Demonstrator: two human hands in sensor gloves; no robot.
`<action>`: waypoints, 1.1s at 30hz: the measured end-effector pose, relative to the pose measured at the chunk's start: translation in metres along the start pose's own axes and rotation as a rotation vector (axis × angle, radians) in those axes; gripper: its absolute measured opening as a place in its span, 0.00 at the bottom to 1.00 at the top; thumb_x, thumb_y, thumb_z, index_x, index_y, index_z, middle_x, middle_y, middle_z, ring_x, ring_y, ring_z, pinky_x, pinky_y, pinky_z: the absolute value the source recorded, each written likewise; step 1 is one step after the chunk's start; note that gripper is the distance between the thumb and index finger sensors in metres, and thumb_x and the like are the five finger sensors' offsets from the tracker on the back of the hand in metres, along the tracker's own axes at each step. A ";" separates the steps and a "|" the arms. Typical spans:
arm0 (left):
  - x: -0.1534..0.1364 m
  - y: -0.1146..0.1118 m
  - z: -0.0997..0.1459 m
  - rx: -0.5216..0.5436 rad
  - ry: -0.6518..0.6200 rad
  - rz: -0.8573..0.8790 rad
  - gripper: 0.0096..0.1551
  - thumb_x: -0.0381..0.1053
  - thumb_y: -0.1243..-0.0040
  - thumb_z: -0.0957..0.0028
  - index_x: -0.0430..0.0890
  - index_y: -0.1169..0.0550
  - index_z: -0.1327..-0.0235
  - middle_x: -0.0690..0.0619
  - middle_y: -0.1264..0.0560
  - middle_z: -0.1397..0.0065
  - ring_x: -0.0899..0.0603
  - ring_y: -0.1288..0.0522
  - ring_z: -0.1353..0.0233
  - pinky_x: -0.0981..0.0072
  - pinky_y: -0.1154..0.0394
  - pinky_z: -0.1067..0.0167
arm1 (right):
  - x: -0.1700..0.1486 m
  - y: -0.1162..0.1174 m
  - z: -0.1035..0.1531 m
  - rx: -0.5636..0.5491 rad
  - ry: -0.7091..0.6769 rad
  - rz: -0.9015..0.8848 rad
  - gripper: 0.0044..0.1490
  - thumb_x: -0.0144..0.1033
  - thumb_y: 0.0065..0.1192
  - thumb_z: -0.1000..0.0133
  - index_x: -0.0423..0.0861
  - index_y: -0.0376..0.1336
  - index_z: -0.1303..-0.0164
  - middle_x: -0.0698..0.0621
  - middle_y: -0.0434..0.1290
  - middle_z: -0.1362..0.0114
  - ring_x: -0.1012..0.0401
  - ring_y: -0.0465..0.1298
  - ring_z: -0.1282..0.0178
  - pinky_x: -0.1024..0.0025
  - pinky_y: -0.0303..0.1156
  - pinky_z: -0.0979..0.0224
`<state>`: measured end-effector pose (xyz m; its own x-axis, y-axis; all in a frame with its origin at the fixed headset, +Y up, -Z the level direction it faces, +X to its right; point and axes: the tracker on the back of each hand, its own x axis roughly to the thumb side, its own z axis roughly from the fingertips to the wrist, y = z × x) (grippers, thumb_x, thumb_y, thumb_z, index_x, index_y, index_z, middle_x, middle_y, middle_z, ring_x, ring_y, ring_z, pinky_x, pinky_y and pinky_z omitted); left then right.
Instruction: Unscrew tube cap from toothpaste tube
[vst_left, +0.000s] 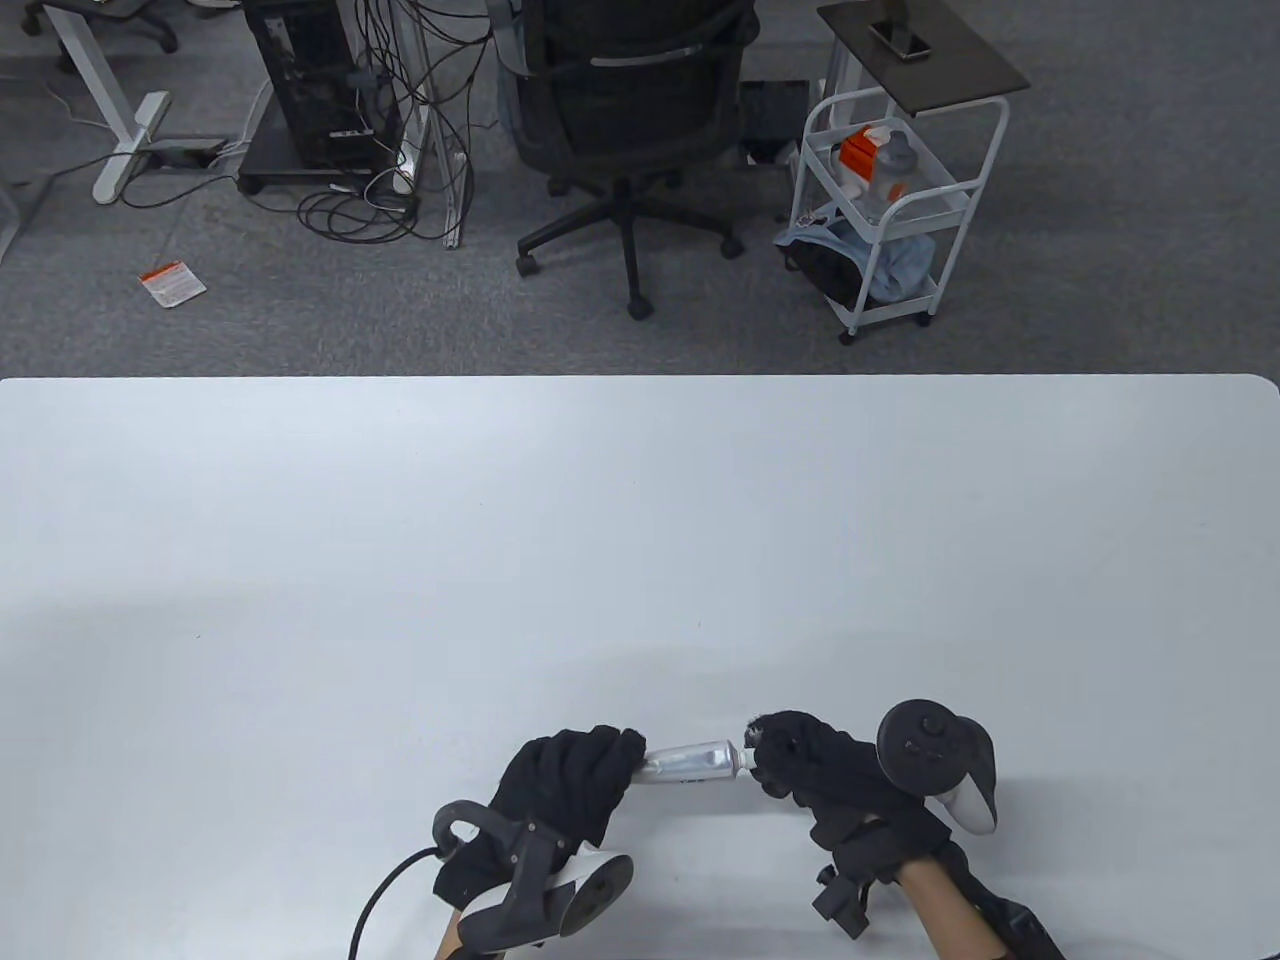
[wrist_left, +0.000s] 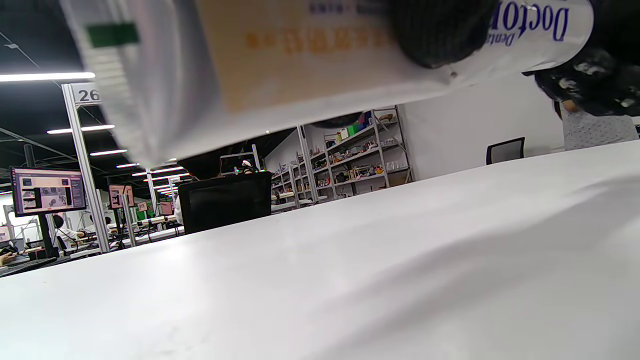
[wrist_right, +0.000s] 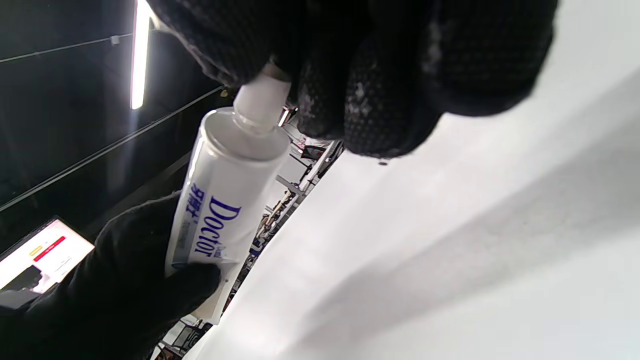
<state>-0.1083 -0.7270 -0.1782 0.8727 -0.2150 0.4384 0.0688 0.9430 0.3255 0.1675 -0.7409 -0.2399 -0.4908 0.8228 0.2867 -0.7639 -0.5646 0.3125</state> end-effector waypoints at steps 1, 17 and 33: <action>0.000 0.000 0.000 -0.002 0.001 -0.003 0.27 0.47 0.45 0.34 0.62 0.39 0.25 0.55 0.33 0.18 0.49 0.28 0.19 0.50 0.26 0.23 | 0.001 0.000 0.000 -0.003 -0.017 0.008 0.28 0.32 0.60 0.38 0.36 0.59 0.29 0.37 0.73 0.35 0.45 0.78 0.42 0.49 0.75 0.43; -0.001 0.001 -0.001 -0.007 0.006 0.005 0.27 0.47 0.45 0.34 0.62 0.39 0.25 0.55 0.33 0.18 0.49 0.28 0.20 0.50 0.26 0.23 | 0.005 0.002 0.002 -0.057 0.015 0.035 0.29 0.35 0.60 0.38 0.33 0.62 0.31 0.37 0.77 0.40 0.46 0.81 0.49 0.51 0.77 0.50; -0.013 0.000 -0.003 -0.031 0.106 0.008 0.28 0.49 0.41 0.37 0.60 0.36 0.25 0.54 0.29 0.20 0.49 0.25 0.23 0.52 0.23 0.26 | -0.018 -0.022 0.000 -0.129 0.358 0.966 0.29 0.34 0.69 0.43 0.36 0.67 0.34 0.38 0.78 0.42 0.47 0.80 0.49 0.50 0.76 0.47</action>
<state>-0.1187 -0.7235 -0.1863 0.9194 -0.1809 0.3494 0.0751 0.9524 0.2955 0.1931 -0.7434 -0.2524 -0.9975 0.0068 0.0710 -0.0078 -0.9999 -0.0128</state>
